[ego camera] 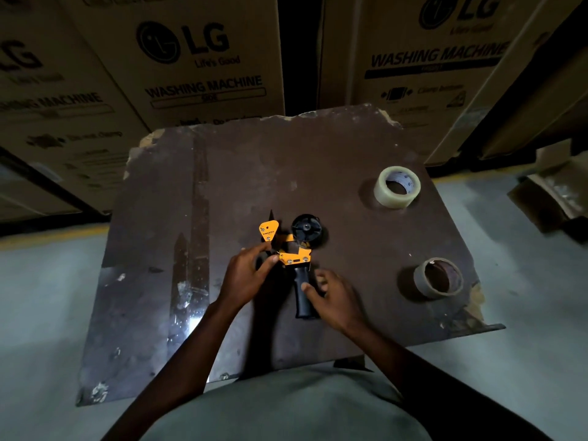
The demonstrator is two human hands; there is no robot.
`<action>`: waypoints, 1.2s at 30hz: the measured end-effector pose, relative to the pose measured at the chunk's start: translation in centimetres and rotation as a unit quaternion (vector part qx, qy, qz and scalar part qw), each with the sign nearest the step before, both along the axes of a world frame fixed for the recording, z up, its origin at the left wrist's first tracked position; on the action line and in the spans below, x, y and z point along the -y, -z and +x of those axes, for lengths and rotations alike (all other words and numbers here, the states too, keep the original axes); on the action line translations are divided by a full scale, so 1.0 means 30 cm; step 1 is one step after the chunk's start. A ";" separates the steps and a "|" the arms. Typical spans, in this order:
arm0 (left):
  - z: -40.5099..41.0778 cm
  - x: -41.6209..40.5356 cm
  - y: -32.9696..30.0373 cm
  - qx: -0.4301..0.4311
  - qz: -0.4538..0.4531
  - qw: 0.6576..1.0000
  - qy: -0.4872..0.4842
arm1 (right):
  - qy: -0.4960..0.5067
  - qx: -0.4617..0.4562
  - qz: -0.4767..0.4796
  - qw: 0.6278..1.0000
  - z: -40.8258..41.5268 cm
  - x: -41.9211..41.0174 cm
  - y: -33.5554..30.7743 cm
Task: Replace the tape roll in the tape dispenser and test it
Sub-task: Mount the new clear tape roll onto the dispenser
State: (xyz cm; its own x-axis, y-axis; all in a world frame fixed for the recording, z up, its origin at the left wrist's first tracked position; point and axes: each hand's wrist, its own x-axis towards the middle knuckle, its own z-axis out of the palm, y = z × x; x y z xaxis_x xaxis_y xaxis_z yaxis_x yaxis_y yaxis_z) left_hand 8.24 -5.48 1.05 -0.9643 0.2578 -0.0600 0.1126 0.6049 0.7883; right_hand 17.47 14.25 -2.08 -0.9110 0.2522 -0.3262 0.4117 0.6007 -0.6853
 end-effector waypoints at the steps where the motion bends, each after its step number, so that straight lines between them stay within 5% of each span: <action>1: 0.005 0.001 -0.003 0.000 0.004 1.000 0.000 | 0.011 0.020 -0.020 1.000 -0.019 0.014 -0.012; 7: 0.018 0.002 -0.001 0.004 0.016 1.000 -0.012 | 0.072 0.148 -0.157 0.974 -0.108 0.066 0.018; 10: 0.026 0.000 -0.010 0.008 0.029 0.999 -0.016 | 0.148 0.203 -0.357 0.900 -0.143 0.086 0.014; 16: 0.033 0.006 -0.011 0.011 0.031 0.999 -0.023 | 0.183 0.277 -0.492 0.805 -0.163 0.095 -0.020; 25: 0.020 0.009 -0.049 0.033 0.058 0.996 -0.052 | 0.182 0.194 -0.463 0.845 -0.158 0.092 -0.064; 36: -0.059 -0.066 -0.256 -0.001 0.165 0.973 -0.164 | 0.122 0.081 -0.460 0.876 -0.234 0.074 -0.397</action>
